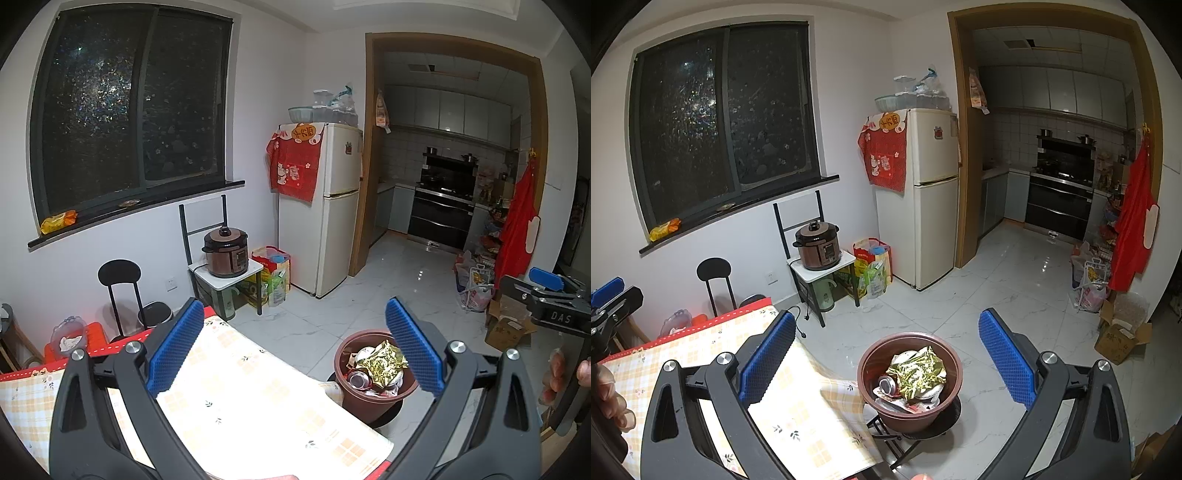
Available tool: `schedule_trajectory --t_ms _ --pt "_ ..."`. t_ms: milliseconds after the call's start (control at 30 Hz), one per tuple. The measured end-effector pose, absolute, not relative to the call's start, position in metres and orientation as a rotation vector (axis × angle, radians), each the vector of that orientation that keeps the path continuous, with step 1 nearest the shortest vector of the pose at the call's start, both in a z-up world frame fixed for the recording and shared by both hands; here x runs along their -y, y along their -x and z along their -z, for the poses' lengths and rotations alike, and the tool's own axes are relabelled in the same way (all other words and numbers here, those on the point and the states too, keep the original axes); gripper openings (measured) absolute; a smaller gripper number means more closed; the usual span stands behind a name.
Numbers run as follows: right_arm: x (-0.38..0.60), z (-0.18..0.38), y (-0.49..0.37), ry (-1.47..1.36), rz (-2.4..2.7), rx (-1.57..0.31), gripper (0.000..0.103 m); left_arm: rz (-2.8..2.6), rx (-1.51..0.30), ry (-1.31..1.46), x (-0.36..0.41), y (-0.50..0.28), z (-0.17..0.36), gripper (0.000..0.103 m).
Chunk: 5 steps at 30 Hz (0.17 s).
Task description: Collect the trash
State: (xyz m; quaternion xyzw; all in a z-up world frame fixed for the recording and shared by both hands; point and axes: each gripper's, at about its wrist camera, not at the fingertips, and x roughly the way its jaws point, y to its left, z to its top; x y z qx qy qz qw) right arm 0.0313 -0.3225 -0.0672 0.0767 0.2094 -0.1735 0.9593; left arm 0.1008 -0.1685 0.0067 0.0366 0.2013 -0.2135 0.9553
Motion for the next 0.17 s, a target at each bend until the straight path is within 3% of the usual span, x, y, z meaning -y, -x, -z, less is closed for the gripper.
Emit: schedule_trajectory --t_ms 167 --pt "0.3215 0.0683 -0.0336 -0.156 0.349 -0.428 0.098 0.422 -0.419 -0.069 0.1677 -0.1035 -0.0051 0.097"
